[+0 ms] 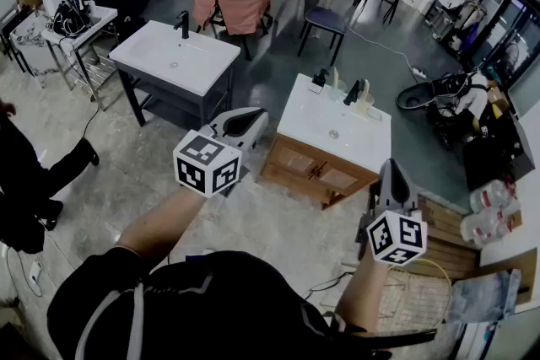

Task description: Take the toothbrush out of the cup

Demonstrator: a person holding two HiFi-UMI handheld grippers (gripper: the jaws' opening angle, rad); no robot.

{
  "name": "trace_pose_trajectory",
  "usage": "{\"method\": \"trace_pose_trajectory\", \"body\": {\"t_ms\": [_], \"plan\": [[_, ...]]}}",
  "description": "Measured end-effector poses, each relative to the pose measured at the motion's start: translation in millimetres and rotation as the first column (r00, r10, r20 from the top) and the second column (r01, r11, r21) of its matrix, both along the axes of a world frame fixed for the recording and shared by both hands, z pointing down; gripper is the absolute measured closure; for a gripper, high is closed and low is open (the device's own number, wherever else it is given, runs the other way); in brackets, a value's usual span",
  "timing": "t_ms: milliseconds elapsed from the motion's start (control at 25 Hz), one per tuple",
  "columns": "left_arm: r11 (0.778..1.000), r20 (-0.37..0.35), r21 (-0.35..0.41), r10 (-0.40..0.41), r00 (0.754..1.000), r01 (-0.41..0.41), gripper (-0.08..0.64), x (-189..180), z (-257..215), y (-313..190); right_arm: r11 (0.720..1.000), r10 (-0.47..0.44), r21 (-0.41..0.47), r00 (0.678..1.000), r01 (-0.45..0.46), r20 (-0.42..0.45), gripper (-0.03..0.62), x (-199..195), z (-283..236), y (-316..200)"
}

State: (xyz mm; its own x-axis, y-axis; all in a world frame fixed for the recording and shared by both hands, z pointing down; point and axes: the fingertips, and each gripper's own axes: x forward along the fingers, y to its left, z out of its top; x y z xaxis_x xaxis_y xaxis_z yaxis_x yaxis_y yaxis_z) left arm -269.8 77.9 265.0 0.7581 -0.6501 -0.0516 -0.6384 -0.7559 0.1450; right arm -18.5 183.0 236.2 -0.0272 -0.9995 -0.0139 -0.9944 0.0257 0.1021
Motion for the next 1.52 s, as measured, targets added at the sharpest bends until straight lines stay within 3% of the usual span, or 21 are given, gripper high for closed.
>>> {"method": "trace_pose_trajectory", "body": {"t_ms": [480,640,1520], "plan": [[1.0,0.025,0.017,-0.007,1.0,0.007,0.557,5.8,-1.2,13.3,1.0,0.009,0.016,1.0,-0.009,0.014,0.588,6.8,-3.2,10.5],[1.0,0.027,0.019,-0.013,1.0,0.012,0.557,11.1,0.4,15.1,1.0,-0.013,0.013,1.0,0.014,-0.028,0.588,5.0,-0.6,12.1],[0.999,0.027,0.029,-0.042,0.999,0.041,0.557,53.4,0.6,17.5,1.0,-0.004,0.014,1.0,0.004,0.0,0.588,51.0,4.1,14.5]]}}
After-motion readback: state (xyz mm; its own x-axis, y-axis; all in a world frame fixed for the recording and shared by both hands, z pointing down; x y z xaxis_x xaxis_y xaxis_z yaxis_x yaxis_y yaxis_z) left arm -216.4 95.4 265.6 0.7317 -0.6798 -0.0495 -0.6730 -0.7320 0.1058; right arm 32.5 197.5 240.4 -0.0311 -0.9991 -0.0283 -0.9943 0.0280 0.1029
